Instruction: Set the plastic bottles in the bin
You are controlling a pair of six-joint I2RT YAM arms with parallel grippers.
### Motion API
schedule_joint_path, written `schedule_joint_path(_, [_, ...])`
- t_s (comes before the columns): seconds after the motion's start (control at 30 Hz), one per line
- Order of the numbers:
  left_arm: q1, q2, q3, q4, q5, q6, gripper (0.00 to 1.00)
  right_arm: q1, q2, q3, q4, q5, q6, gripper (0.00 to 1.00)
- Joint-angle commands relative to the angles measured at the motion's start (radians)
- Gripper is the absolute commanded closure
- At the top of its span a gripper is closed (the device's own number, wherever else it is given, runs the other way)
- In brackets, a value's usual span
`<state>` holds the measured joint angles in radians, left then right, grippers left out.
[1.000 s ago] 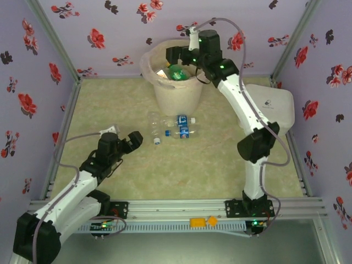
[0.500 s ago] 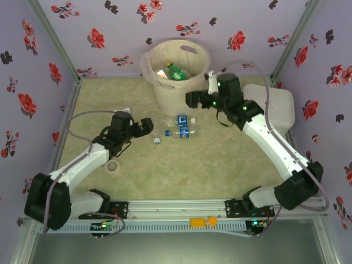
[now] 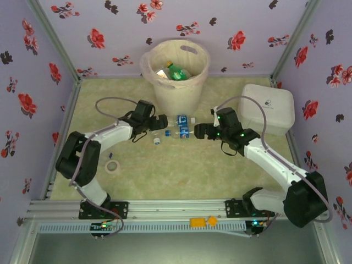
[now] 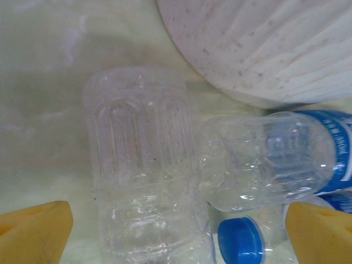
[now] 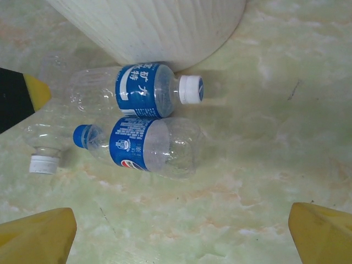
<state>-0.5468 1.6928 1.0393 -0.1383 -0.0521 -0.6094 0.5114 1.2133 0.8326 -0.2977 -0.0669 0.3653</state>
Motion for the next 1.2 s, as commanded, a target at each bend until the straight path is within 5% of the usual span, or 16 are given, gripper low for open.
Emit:
schedule_joint_path(0.0, [-0.007, 0.033, 0.039, -0.052, -0.049, 0.015, 0.02, 0.007, 0.040, -0.014, 0.081, -0.020, 0.047, 0.00])
schedule_joint_path(0.33, [-0.007, 0.112, 0.065, -0.085, -0.176, 0.017, 0.17, 0.007, 0.066, -0.052, 0.124, -0.042, 0.086, 0.00])
schedule_joint_path(0.6, [-0.001, 0.170, 0.085, -0.121, -0.192, 0.048, 0.21, 0.007, -0.004, -0.082, 0.143, 0.007, 0.131, 0.00])
schedule_joint_path(0.83, [-0.001, 0.174, 0.074, -0.081, -0.180, -0.007, 0.38, 0.006, -0.040, -0.135, 0.195, 0.009, 0.156, 0.00])
schedule_joint_path(1.17, [0.005, -0.006, -0.080, 0.086, -0.203, -0.063, 0.59, 0.007, 0.017, -0.150, 0.252, -0.017, 0.166, 0.00])
